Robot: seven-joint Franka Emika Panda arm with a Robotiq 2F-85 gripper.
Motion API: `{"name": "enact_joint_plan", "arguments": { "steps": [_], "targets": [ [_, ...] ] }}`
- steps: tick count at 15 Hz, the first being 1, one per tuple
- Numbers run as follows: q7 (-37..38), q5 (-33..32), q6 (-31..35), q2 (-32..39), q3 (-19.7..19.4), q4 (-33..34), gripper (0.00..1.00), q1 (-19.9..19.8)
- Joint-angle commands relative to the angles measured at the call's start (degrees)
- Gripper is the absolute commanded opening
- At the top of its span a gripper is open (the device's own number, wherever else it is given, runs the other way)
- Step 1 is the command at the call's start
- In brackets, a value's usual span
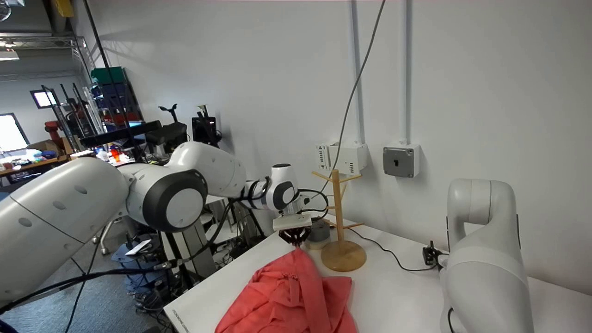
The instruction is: Fold the shirt
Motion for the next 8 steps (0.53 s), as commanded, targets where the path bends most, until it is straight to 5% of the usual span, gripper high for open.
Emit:
{"name": "enact_joint_plan", "arguments": {
  "steps": [1,8],
  "targets": [
    [-1.1,1.6,-5.5,-8.5,1.9,-9.8,0.01,-1.7],
    [-2.4,6.3,-11.5,-23.4,6.8,-28.3,0.01,-5.9]
  ]
}}
